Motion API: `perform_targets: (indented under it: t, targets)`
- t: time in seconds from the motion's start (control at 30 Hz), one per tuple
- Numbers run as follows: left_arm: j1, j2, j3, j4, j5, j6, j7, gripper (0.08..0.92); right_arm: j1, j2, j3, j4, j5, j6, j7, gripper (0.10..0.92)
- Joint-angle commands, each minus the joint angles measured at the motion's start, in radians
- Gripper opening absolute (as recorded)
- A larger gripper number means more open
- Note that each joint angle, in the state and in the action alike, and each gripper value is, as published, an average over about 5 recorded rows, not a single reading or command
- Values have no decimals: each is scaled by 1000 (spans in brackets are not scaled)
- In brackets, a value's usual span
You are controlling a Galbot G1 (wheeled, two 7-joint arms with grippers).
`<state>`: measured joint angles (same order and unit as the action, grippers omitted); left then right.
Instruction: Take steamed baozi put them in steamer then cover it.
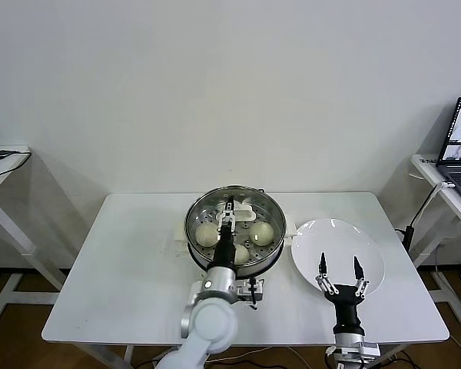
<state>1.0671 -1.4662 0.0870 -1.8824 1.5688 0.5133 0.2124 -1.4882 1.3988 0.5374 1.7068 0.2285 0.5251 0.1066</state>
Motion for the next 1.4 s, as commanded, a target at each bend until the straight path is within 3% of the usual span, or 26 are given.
perform_targets:
  t: [0.03,0.13,0.3,0.53,0.77,1.4]
  targets:
    - [190,104,-44,-352,-104,-7,-32,775,3,-4,-13,6,6,-12,-9,823]
    - [298,132,-156,-471,-329,-36,-85,815,-2,-15,-17,44,24,-56,-22,823]
    - [453,141,-472,-583,-934,-159,-234,822,-19,-36,-13,138,85,-171,-50,823]
    - [502,62,-791,-432,-1309,-315,-246,823,-7,-43,-21,190,90,-245,-52,823]
    - [558,42,-798,-259,-1402,-490,-212,823,2,-50,-18,233,69,-298,-35,823]
    - [577,12,-761,-259,-1406,-533,-209,823,-38,-38,-29,279,33,-301,-29,823]
